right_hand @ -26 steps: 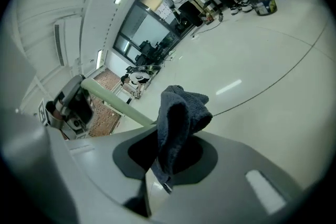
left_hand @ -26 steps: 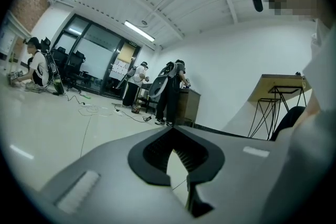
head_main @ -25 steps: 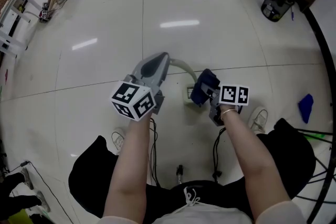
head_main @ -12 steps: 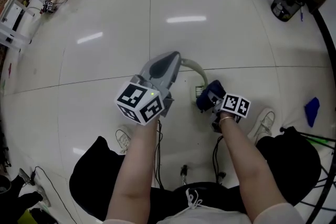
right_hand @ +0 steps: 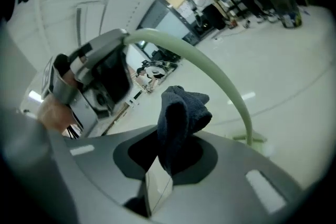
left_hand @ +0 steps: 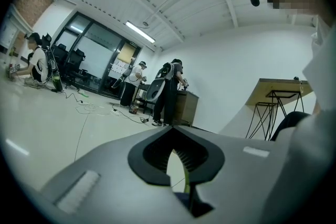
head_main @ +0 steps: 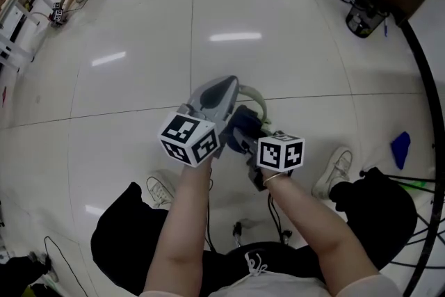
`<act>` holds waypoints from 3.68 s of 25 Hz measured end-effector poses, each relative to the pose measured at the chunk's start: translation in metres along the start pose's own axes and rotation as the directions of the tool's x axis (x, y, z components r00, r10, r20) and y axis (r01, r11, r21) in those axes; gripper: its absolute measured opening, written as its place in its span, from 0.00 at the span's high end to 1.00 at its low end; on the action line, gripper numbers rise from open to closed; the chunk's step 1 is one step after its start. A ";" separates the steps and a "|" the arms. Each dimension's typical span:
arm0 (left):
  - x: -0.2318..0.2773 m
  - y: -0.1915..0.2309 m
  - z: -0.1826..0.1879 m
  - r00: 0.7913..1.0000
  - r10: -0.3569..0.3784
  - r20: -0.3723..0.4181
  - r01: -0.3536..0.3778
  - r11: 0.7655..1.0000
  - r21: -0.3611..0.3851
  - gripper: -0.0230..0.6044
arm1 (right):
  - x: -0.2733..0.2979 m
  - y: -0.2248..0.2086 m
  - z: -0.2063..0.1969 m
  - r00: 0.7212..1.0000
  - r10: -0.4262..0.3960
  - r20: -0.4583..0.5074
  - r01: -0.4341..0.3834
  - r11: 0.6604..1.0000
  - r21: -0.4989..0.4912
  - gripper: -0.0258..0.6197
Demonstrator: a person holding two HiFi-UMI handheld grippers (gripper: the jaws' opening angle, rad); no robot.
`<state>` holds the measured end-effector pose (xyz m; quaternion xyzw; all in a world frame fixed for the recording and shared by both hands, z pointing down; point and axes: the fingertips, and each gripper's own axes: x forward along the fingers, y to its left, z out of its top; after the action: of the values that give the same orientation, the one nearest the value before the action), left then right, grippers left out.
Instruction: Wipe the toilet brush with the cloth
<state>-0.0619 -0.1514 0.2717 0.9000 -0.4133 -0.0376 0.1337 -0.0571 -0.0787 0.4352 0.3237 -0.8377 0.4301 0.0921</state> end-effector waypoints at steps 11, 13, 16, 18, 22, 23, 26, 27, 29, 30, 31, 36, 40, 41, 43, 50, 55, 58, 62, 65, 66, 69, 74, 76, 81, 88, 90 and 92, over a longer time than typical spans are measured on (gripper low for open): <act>0.003 -0.010 0.000 0.999 -0.040 -0.011 0.039 0.999 -0.010 0.95 | -0.017 0.037 0.080 0.981 -0.067 0.181 0.113 0.959 -0.261 0.86; 0.002 -0.011 0.000 0.999 -0.043 -0.011 0.043 0.999 -0.013 0.95 | -0.021 0.027 0.079 0.976 -0.080 0.201 0.118 0.976 -0.185 0.86; 0.000 -0.009 0.000 0.999 -0.040 -0.016 0.040 0.999 -0.005 0.95 | -0.026 0.015 0.080 0.972 -0.090 0.216 0.112 0.989 -0.092 0.86; 0.000 -0.011 0.000 0.999 -0.043 -0.015 0.043 0.999 -0.005 0.95 | -0.028 0.008 0.080 0.970 -0.090 0.224 0.099 0.995 -0.028 0.86; 0.002 -0.014 0.001 0.998 -0.052 -0.021 0.052 0.999 0.003 0.95 | -0.032 0.000 0.080 0.960 -0.085 0.266 0.050 0.989 0.136 0.86; 0.002 -0.015 0.000 0.998 -0.054 -0.022 0.054 0.999 0.002 0.95 | -0.032 -0.004 0.079 0.958 -0.086 0.273 0.039 0.984 0.176 0.86; 0.003 -0.017 -0.001 0.998 -0.065 -0.027 0.065 0.998 -0.009 0.95 | -0.033 -0.015 0.070 0.954 -0.098 0.284 0.025 0.968 0.251 0.86; 0.003 -0.018 -0.001 0.997 -0.068 -0.028 0.067 0.998 -0.012 0.95 | -0.033 -0.019 0.067 0.954 -0.102 0.284 0.025 0.965 0.260 0.86; 0.002 -0.017 -0.001 0.998 -0.066 -0.025 0.066 0.998 -0.015 0.95 | -0.031 -0.028 0.060 0.954 -0.114 0.276 0.036 0.961 0.273 0.86; 0.002 -0.016 -0.001 0.998 -0.064 -0.022 0.064 0.998 -0.017 0.95 | -0.030 -0.033 0.055 0.955 -0.126 0.270 0.046 0.957 0.285 0.86; 0.001 -0.015 -0.001 0.998 -0.063 -0.020 0.062 0.998 -0.021 0.95 | -0.029 -0.040 0.050 0.955 -0.141 0.262 0.057 0.952 0.302 0.86; -0.004 -0.013 0.000 0.999 -0.050 -0.013 0.050 0.999 -0.016 0.95 | -0.022 -0.076 0.020 0.954 -0.200 0.225 0.108 0.925 0.365 0.86; -0.004 -0.009 0.001 1.000 -0.031 -0.005 0.031 1.000 -0.003 0.95 | -0.015 -0.103 -0.005 0.953 -0.245 0.176 0.161 0.906 0.391 0.86; -0.004 -0.008 0.001 1.000 -0.027 -0.006 0.027 1.000 -0.001 0.95 | -0.013 -0.110 -0.013 0.953 -0.256 0.159 0.178 0.903 0.391 0.86; -0.005 -0.006 0.000 1.000 -0.022 -0.009 0.022 1.000 0.004 0.95 | -0.010 -0.121 -0.029 0.953 -0.276 0.125 0.210 0.899 0.385 0.86; -0.001 -0.002 0.001 1.000 -0.016 0.013 0.016 1.000 -0.019 0.95 | -0.004 -0.144 -0.053 0.948 -0.307 0.086 0.254 0.890 0.379 0.86; -0.001 -0.001 -0.001 1.000 -0.008 0.001 0.008 1.000 -0.021 0.95 | -0.005 -0.124 -0.062 0.965 -0.263 0.015 0.242 0.907 0.344 0.86; -0.008 -0.002 -0.005 1.000 0.014 -0.028 -0.014 1.000 -0.014 0.95 | -0.020 -0.080 -0.068 0.980 -0.187 -0.073 0.198 0.961 0.192 0.86; -0.018 -0.013 0.005 0.999 0.043 -0.029 -0.042 0.998 0.042 0.95 | -0.066 -0.043 -0.036 0.985 -0.166 -0.055 0.165 0.986 -0.025 0.86; -0.028 -0.018 0.035 0.995 0.088 0.049 -0.092 0.992 0.084 0.95 | -0.107 -0.026 0.030 0.984 -0.158 0.087 0.171 0.972 -0.162 0.86; -0.035 -0.022 0.041 0.992 0.103 0.068 -0.109 0.991 0.083 0.95 | -0.122 -0.019 0.047 0.979 -0.160 0.129 0.184 0.961 -0.204 0.86; -0.058 -0.041 0.052 0.984 0.146 0.101 -0.152 0.987 0.057 0.95 | -0.166 0.003 0.083 0.957 -0.172 0.235 0.243 0.917 -0.317 0.86; -0.091 -0.077 0.040 0.973 0.214 0.086 -0.220 0.973 0.074 0.95 | -0.214 0.029 0.119 0.913 -0.159 0.376 0.325 0.841 -0.432 0.86; -0.100 -0.091 0.028 0.973 0.226 0.054 -0.231 0.965 0.126 0.95 | -0.221 0.036 0.122 0.899 -0.143 0.413 0.333 0.837 -0.435 0.86; -0.100 -0.114 0.013 0.982 0.187 0.025 -0.188 0.966 0.178 0.95 | -0.214 0.048 0.110 0.909 -0.095 0.406 0.280 0.861 -0.425 0.86; -0.087 -0.108 0.013 0.990 0.130 0.063 -0.139 0.977 0.162 0.95 | -0.210 0.048 0.086 0.911 -0.087 0.404 0.295 0.822 -0.488 0.86; -0.087 -0.105 0.014 0.989 0.130 0.065 -0.139 0.977 0.160 0.95 | -0.213 0.053 0.089 0.903 -0.082 0.422 0.316 0.791 -0.524 0.86; -0.087 -0.105 0.014 0.990 0.126 0.061 -0.134 0.978 0.158 0.95 | -0.214 0.055 0.090 0.900 -0.080 0.428 0.325 0.777 -0.539 0.86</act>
<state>-0.0446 -0.0237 0.2256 0.8777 -0.4760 -0.0177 0.0519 0.0853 -0.0265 0.2514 0.4451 -0.8907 0.0596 0.0712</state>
